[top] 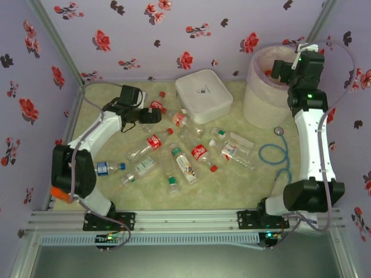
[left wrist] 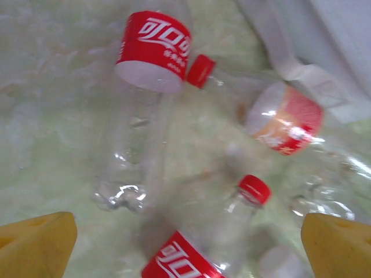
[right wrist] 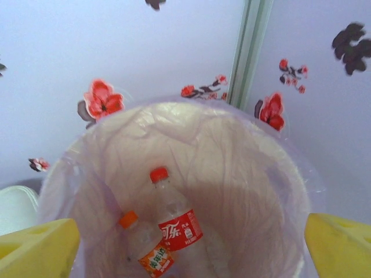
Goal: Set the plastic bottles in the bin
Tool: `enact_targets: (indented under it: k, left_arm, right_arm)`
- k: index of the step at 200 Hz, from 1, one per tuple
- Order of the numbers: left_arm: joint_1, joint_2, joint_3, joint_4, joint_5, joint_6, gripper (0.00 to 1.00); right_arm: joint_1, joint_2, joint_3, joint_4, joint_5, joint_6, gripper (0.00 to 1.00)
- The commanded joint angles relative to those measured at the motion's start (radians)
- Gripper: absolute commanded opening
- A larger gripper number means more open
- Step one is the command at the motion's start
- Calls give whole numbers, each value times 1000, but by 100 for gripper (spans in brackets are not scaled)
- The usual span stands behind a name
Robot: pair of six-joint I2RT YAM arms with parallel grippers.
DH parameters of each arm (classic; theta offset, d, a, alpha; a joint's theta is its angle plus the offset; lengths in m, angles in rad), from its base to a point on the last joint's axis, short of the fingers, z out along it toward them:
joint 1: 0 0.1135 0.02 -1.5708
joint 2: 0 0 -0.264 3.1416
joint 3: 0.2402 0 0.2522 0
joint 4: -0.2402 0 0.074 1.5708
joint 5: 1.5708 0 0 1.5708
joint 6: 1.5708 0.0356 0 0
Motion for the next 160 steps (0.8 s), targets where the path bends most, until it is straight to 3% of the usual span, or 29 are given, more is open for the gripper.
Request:
enact_targets:
  k: [1, 45, 93, 118, 160]
  left_arm:
    - [4, 75, 49, -50, -62, 81, 100]
    - [5, 194, 83, -40, -67, 95, 100]
    - [12, 311, 126, -35, -89, 90, 95]
    - [16, 358, 151, -30, -91, 73, 85]
    - [19, 344, 156, -60, -191, 69, 58]
  right_arm:
    - [7, -83, -8, -31, -4, 58, 100]
    - [11, -243, -70, -192, -340, 165, 100]
    - [20, -428, -367, -47, -710, 310, 100]
    - [37, -473, -494, 0, -746, 357, 100]
    - [56, -479, -568, 71, -702, 430, 100]
